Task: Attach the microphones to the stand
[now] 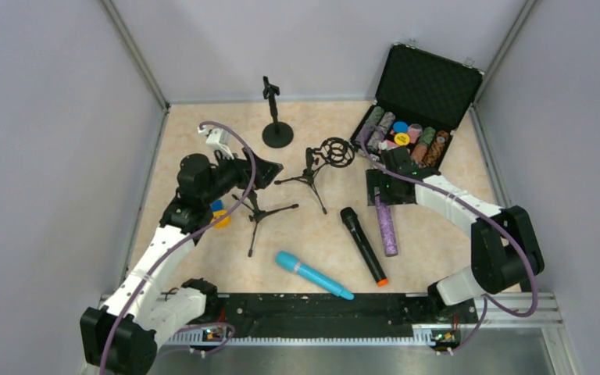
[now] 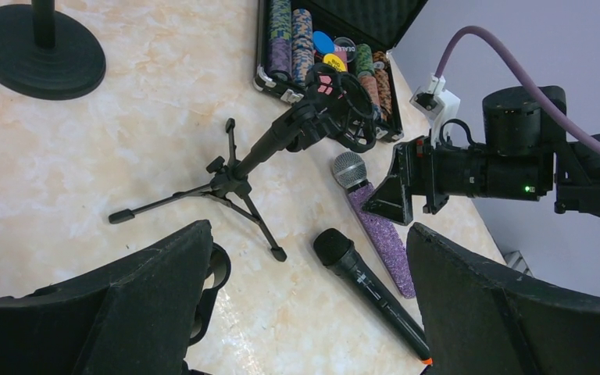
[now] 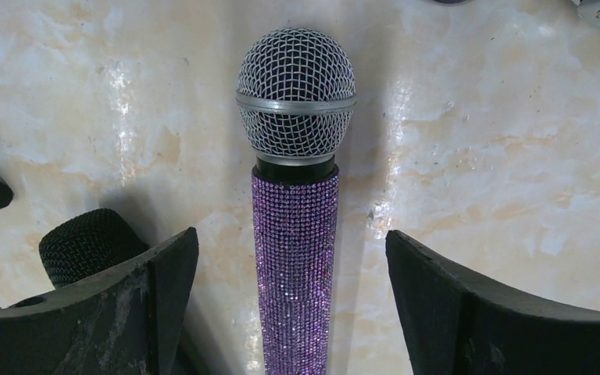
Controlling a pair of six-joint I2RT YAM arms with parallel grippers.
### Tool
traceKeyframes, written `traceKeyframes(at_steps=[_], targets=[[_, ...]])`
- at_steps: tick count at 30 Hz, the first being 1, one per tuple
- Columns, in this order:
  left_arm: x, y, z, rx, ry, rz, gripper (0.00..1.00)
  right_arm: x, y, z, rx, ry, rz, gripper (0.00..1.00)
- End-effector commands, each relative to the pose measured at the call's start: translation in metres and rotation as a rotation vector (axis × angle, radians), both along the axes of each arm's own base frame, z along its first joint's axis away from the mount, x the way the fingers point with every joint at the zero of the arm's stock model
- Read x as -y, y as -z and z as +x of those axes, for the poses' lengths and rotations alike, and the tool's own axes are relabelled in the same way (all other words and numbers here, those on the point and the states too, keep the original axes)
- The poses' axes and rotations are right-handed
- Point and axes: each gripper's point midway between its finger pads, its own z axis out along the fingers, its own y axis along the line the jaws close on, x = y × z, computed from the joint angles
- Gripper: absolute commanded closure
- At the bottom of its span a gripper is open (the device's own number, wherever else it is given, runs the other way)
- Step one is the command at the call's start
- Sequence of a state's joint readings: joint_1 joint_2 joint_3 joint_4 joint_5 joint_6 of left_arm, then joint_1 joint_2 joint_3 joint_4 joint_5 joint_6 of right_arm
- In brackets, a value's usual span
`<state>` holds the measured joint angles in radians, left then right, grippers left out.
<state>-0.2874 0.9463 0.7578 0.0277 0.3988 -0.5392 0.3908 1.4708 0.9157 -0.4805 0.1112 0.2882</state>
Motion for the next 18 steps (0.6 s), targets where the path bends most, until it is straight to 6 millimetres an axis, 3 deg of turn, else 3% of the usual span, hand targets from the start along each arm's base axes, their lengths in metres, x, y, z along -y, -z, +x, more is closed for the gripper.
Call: traceKeyframes(at_steps=[1, 18], targets=[[-0.0011, -0.0153, 0.0000, 0.059, -0.008, -0.033, 0.02, -0.0028, 0.0074, -0.0048, -0.027, -0.009, -0.007, 0.12], [0.0017, -0.0177, -0.0057, 0.074, 0.022, -0.035, 0.02, -0.0023, 0.0140, -0.0075, -0.053, -0.011, -0.015, 0.14]])
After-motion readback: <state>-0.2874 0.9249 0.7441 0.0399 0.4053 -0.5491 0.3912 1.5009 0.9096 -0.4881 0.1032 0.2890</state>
